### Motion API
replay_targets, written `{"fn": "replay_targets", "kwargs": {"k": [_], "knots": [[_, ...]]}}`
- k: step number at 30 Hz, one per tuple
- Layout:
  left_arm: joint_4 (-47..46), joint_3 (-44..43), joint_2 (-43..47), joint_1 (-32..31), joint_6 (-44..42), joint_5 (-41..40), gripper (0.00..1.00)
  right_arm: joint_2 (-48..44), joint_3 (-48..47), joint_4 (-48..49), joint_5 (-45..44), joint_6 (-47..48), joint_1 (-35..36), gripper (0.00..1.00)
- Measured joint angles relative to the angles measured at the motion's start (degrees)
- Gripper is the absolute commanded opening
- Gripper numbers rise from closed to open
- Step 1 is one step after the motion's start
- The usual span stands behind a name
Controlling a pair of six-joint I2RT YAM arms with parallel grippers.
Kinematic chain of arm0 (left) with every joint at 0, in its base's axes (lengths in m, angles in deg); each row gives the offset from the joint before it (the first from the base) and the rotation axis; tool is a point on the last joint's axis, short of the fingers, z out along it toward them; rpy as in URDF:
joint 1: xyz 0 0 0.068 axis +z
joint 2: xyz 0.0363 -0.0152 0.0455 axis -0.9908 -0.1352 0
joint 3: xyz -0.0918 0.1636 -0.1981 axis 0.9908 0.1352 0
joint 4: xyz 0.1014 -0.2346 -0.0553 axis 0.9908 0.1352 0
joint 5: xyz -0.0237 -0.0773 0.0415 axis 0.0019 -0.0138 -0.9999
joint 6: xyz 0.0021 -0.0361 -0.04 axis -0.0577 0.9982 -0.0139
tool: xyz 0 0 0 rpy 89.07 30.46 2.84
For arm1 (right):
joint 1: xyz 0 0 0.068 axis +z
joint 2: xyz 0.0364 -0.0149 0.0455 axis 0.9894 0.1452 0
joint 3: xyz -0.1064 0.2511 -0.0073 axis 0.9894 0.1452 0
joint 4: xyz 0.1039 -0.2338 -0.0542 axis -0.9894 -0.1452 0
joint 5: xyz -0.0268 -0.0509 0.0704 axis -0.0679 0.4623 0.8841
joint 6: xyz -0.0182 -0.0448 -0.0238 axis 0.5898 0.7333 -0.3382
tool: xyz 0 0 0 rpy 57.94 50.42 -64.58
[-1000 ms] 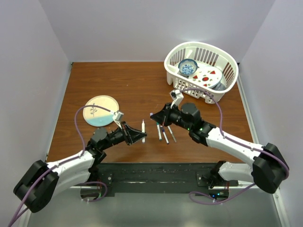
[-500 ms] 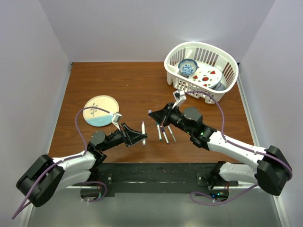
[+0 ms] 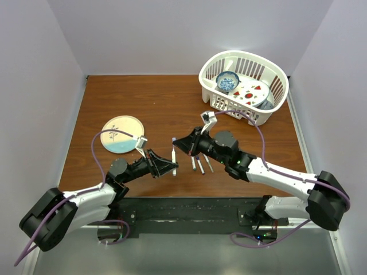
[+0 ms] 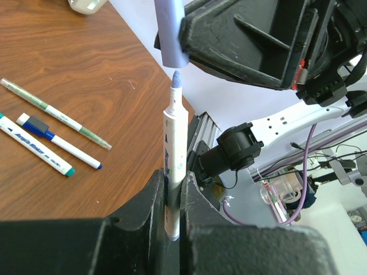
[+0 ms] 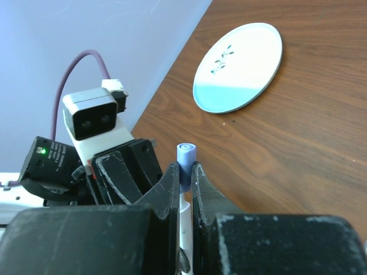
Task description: Insert the pens into the pen caps
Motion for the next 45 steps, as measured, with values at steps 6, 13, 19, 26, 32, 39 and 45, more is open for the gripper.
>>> {"fn": "replay_targets", "kwargs": {"k": [6,13,19,26,32,39,45], "knots": [[0.7,0.0,1.0,0.0,0.0,0.1,0.00,0.8,-1.7,-0.3,-0.1,0.2,1.7,0.00],[1.4,0.0,2.1,0.0,0.0,0.1,0.00,1.0,-2.2,-1.5,-2.6,1.8,3.3,0.00],[3.4,0.0,3.3,0.0,-0.3,0.2,0.00,0.6,-2.2,-2.6,-4.2,3.3,3.7,0.00],[4.2,0.0,3.7,-0.1,-0.4,0.2,0.00,0.3,-2.2,-3.1,-4.3,4.0,3.7,0.00],[4.2,0.0,3.9,-0.3,-0.4,0.2,0.00,-0.4,-2.3,-4.0,-4.5,4.5,3.8,0.00],[4.0,0.1,4.2,-0.3,-0.4,0.2,0.00,-1.1,-2.3,-5.3,-5.6,5.4,3.9,0.00],[4.0,0.2,4.2,-0.3,-0.4,0.2,0.00,-1.2,-2.3,-5.5,-5.6,5.4,3.9,0.00]]}}
